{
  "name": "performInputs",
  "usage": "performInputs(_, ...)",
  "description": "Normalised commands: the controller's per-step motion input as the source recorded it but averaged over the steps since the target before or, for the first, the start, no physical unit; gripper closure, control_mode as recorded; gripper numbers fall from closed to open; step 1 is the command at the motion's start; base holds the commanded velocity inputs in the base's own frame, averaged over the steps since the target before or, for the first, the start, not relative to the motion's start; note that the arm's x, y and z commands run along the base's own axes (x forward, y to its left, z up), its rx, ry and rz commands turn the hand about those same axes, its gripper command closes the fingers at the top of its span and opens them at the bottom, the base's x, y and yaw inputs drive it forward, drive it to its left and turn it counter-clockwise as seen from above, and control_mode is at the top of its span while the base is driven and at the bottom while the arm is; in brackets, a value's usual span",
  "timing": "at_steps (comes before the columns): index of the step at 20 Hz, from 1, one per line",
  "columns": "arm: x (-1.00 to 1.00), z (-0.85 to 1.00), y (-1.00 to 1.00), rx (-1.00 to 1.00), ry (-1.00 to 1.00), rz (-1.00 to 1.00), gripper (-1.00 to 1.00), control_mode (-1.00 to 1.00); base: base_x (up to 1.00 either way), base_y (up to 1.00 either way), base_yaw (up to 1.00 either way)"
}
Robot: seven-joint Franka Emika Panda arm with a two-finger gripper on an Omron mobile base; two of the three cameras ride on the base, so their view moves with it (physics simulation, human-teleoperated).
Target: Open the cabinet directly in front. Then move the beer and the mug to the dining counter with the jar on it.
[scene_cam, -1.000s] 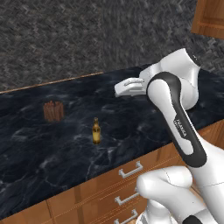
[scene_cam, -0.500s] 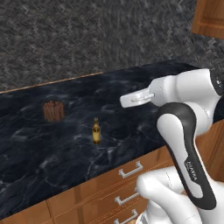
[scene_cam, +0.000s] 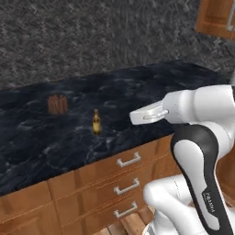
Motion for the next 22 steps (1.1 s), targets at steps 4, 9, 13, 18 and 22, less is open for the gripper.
performInputs(4,0.0,0.0,0.0,0.0,0.0,0.0,-1.0,1.0,-0.9,-0.02,0.66)
performInputs(9,0.0,0.0,0.0,0.0,0.0,0.0,-1.0,1.0,-0.13,0.0,0.99)
performInputs(13,0.0,0.0,0.0,0.0,0.0,0.0,-1.0,1.0,-0.02,0.0,1.0)
performInputs(18,0.0,0.0,0.0,0.0,0.0,0.0,-1.0,1.0,-0.02,0.0,1.0)
performInputs(22,0.0,0.0,0.0,0.0,0.0,0.0,-1.0,1.0,-0.02,0.0,1.0)
